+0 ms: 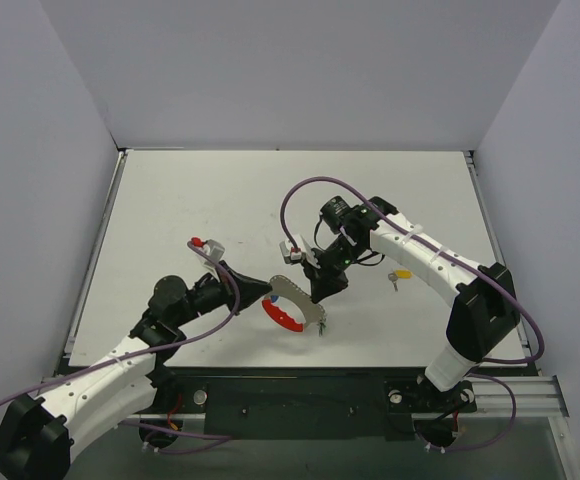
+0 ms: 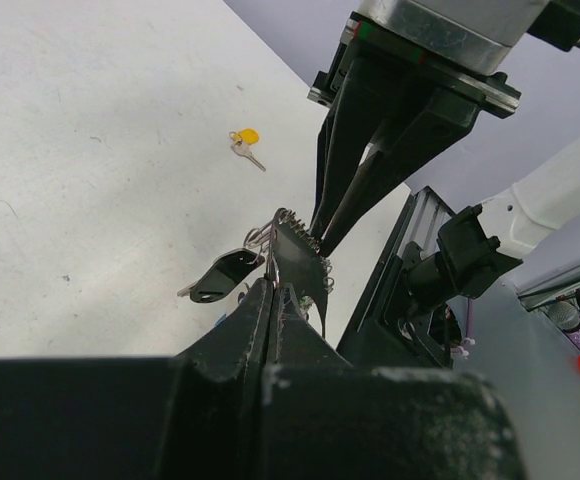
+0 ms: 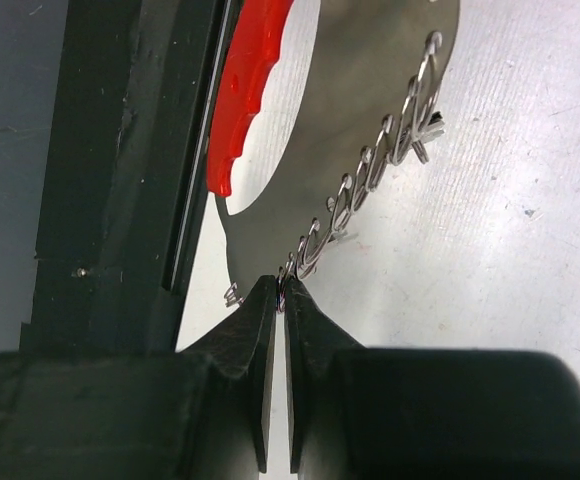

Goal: Put the keys on the keyring

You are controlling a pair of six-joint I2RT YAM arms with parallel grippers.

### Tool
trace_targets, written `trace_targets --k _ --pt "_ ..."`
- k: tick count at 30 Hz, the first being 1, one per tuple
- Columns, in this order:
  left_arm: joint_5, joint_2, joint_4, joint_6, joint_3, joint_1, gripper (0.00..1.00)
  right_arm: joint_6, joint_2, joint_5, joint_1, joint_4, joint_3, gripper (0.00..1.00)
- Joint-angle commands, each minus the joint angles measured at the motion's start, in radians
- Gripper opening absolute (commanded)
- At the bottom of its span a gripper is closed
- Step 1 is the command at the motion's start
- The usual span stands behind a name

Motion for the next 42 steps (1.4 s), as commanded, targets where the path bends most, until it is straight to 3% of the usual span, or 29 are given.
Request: trace_targets --k 1,10,13,20,27,32,33,37,42 --pt "0.032 0.026 0.029 0.014 0.061 0.008 0.0 -0.053 -0.018 0.005 0.014 -0.094 0.034 0.01" --pt "0.05 0.051 0.029 0.017 0.071 0.006 0.0 -0.046 -0.006 -0.02 0.016 -0.094 0.036 0.07" --pt "0.052 0.049 0.034 0.017 0.068 0.006 0.0 -0.049 -0.009 -0.027 0.019 -0.093 0.031 0.0" --pt "0.046 0.042 0.059 -0.003 0.053 0.006 0.0 -0.04 -0.011 -0.026 0.017 -0.091 0.039 0.0" --pt "-0.039 0.05 0.242 -0.104 -0.06 0.006 0.0 -0.041 -0.02 0.02 0.022 -0.093 0.037 0.0" --pt "-0.115 0.059 0.367 -0.169 -0.152 -0.001 0.22 -0.032 -0.006 0.059 0.035 -0.082 0.04 0.0" --pt "-0.123 0.063 0.37 -0.167 -0.157 -0.003 0.33 -0.023 -0.003 0.071 0.037 -0.077 0.039 0.0" --pt "-0.138 0.047 0.349 -0.149 -0.156 -0.006 0.57 -0.004 0.009 0.111 0.045 -0.053 0.036 0.0" --pt "-0.168 -0.047 0.177 0.003 -0.114 -0.024 0.59 -0.006 0.005 0.169 0.046 -0.039 0.031 0.0"
